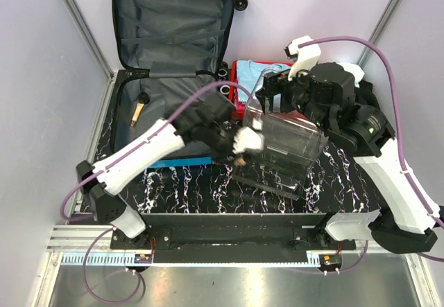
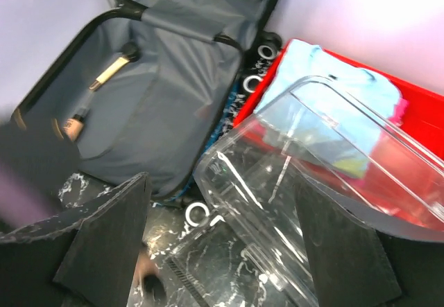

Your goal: Open, take out, and arrange the luggage

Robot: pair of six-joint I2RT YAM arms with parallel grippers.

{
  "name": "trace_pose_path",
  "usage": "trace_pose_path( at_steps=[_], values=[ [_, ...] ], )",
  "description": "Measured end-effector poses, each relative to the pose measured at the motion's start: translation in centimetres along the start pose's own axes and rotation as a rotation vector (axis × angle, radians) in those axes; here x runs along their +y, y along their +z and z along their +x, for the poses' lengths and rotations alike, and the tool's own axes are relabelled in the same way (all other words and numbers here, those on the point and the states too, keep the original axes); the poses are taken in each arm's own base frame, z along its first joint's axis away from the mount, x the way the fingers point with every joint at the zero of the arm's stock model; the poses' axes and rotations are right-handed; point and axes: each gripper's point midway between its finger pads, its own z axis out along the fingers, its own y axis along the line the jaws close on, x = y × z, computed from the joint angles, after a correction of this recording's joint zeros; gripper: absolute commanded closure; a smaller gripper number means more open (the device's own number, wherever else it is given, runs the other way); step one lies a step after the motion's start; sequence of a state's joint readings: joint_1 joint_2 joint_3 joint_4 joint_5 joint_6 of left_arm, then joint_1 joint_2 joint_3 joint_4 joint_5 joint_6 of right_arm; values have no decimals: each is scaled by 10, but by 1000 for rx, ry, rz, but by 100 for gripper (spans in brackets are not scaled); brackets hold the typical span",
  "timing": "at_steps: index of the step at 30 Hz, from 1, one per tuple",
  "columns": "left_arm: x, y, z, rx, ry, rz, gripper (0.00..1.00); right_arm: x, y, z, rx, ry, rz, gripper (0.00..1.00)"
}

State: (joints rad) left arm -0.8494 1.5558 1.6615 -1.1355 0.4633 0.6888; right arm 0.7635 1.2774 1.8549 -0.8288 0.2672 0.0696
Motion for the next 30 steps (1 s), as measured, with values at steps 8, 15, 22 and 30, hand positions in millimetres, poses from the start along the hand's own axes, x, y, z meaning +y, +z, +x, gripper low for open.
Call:
trace_pose_path(
  at_steps=[8,15,22,30],
  values=[
    [-8,82,-26,137,239,68,100,-26,-24,2,-17,17,95,11],
    [29,133,-22,222,274,10,100,-29,-27,13,-3,41,105,11],
    [37,143,-2,298,291,-12,76,-27,-21,26,35,33,104,11],
    [34,152,17,346,308,14,73,-27,-16,36,61,25,106,10]
  ],
)
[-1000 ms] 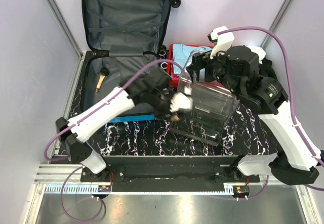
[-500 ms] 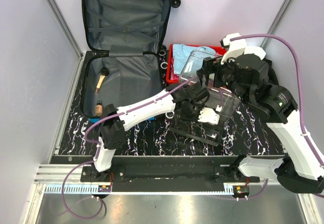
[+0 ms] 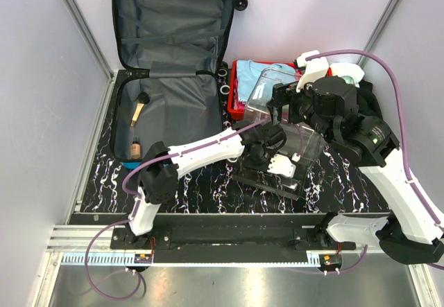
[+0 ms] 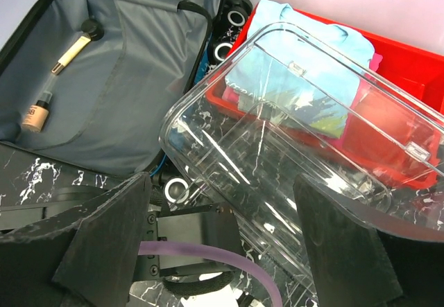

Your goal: Open, take out, and arrange the luggage

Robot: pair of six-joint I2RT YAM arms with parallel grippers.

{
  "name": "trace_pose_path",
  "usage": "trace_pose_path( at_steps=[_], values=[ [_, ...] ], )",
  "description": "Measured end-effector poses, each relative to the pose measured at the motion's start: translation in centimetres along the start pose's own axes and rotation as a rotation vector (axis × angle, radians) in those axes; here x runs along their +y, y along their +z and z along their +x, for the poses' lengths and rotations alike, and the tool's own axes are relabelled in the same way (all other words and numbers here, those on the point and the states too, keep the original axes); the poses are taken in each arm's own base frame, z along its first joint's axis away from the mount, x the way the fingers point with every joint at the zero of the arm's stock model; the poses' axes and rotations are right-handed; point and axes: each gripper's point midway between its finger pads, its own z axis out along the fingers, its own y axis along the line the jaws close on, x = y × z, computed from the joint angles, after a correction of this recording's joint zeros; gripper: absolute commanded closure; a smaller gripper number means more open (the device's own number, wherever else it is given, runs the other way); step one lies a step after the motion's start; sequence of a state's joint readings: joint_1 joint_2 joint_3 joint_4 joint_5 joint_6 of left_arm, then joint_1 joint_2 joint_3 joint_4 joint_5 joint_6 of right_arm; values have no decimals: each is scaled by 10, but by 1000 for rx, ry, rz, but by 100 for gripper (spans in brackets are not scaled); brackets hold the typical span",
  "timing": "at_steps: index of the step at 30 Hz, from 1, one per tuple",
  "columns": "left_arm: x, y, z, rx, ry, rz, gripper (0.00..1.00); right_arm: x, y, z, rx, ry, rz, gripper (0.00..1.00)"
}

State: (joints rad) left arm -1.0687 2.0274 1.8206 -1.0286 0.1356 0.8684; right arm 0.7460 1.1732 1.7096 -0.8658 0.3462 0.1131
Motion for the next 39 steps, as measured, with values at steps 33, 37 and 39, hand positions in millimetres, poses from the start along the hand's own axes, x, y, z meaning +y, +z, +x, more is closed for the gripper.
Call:
trace_pose_path(
  at_steps=[33,37,39],
  values=[
    [6,-107,8,-131,-182,-163,44,0,3,-30,-131,88,23,9],
    [41,-156,80,-142,-471,-303,42,-8,7,-19,-96,51,68,9],
    [62,-178,139,-124,-672,-394,39,-9,14,-9,-65,21,79,9]
  ],
)
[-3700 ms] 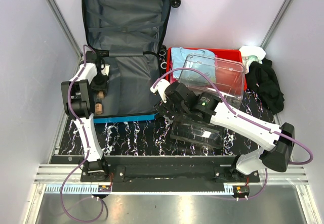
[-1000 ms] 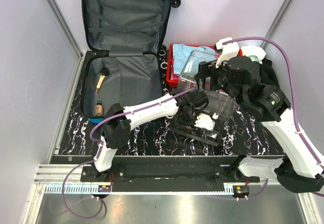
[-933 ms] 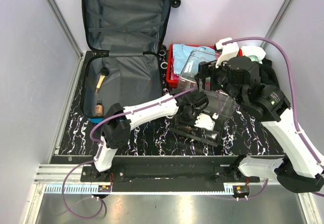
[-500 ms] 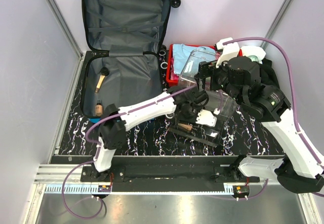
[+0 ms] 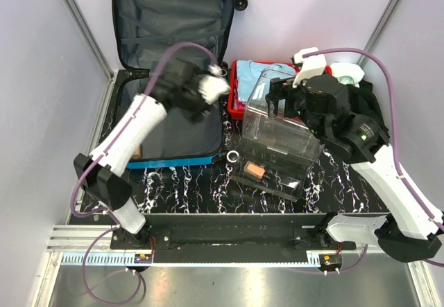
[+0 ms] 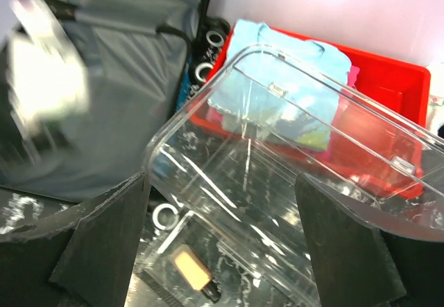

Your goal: Open, take out, and arrange the luggage

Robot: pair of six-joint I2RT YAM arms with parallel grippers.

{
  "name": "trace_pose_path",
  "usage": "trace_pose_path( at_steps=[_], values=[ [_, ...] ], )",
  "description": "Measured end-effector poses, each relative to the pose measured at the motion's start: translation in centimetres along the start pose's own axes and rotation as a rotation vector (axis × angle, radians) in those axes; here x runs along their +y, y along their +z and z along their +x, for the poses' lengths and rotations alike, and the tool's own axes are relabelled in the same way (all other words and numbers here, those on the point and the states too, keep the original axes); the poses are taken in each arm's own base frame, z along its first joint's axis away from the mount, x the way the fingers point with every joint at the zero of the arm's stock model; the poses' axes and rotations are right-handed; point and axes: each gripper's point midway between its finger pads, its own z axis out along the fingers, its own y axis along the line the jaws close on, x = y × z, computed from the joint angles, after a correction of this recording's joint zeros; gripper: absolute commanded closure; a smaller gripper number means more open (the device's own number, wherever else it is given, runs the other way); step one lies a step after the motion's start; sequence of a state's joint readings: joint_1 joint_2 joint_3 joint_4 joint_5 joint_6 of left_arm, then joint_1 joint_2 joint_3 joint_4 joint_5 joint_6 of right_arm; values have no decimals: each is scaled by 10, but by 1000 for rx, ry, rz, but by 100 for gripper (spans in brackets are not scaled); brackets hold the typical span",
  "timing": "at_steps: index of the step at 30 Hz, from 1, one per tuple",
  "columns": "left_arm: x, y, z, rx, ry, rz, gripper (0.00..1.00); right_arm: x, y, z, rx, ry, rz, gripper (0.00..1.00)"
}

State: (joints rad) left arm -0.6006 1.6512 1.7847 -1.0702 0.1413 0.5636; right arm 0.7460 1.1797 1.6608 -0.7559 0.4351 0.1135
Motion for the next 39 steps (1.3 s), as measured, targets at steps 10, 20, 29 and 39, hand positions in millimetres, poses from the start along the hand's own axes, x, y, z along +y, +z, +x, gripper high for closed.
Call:
trace_pose_path(
  at_steps=[10,20,29,39],
  values=[
    [162,-16,174,230,-646,-357,39,7,34,25,81,-136,13,8],
    [195,77,292,543,-819,-359,44,4,75,53,175,-263,56,8],
    [218,75,319,590,-833,-459,45,1,77,53,180,-281,63,8],
    [228,93,345,603,-872,-465,57,0,77,54,182,-295,62,8]
  ],
)
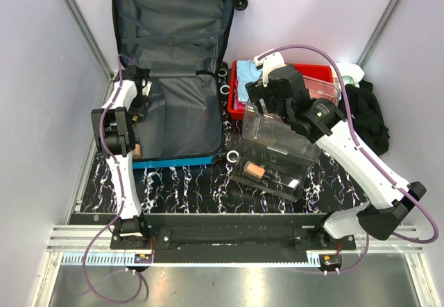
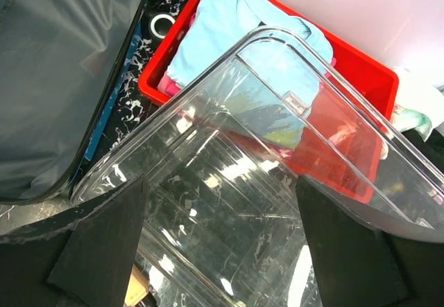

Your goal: Open, take out, and arrange the luggage

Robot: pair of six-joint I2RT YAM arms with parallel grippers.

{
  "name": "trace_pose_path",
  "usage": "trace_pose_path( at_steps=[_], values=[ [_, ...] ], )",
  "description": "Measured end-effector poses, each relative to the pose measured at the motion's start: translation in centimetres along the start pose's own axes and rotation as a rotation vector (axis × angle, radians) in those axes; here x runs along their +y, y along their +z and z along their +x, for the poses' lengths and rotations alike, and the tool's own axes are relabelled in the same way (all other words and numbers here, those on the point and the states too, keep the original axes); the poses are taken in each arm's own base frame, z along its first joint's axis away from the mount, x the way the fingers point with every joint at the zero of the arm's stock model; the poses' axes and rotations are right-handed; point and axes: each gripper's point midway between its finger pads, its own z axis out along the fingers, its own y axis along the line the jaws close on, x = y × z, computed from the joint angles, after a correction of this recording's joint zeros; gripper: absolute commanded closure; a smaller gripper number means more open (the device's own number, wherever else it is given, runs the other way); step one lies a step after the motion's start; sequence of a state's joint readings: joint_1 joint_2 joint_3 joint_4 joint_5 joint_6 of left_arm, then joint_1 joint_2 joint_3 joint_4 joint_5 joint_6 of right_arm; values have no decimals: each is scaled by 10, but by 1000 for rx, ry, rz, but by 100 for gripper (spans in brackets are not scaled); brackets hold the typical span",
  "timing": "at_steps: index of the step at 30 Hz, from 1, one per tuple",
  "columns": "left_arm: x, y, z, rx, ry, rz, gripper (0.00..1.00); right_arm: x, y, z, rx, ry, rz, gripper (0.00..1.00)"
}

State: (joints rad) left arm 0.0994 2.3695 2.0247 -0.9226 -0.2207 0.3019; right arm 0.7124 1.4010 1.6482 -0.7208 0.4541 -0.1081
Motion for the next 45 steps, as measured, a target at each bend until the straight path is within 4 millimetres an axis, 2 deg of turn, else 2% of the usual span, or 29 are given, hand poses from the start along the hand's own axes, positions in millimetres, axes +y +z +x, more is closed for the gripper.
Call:
trace_pose_path(
  at_steps=[5,8,9,10,12,19,23,25,29,33,36,39,41,42,43,45],
  values=[
    [-10,1,-4,-13,-12,51,63,0,2,1,4,-5,0,8],
    [-21,-1,-7,-25,-20,117,71,1,2,1,6,-7,0,7],
    [-26,-2,-7,-27,-23,144,75,0,2,1,6,-7,1,7],
    [-30,-2,-7,-29,-26,168,86,0,2,1,6,-8,1,7],
    [-35,-4,-7,-25,-31,198,99,0,2,1,6,-10,1,7],
    [-44,-10,-7,-24,-51,257,100,0,2,1,5,-11,2,7],
    [-52,-29,-5,-44,-72,307,100,0,2,1,4,-10,2,7],
    [-55,-50,-7,-82,-74,337,100,0,2,1,4,-9,2,7],
    [-59,-116,-18,-226,-55,395,100,-1,0,0,-2,-2,2,6],
    [-84,-188,-21,-384,39,475,100,-9,-6,-4,-19,36,11,6],
    [-125,-234,-12,-463,194,551,100,-19,-12,-8,-37,75,25,6],
    [-188,-273,7,-520,433,642,100,-30,-20,-11,-55,115,42,6],
    [-235,-296,34,-544,619,721,100,-37,-22,-11,-58,137,52,5],
    [-251,-304,47,-550,692,751,100,-41,-22,-11,-59,151,60,5],
    [-275,-317,67,-562,804,791,100,-45,-22,-10,-56,165,68,6],
    [-301,-334,94,-575,938,837,100,-54,-22,-8,-49,191,89,6]
  ],
)
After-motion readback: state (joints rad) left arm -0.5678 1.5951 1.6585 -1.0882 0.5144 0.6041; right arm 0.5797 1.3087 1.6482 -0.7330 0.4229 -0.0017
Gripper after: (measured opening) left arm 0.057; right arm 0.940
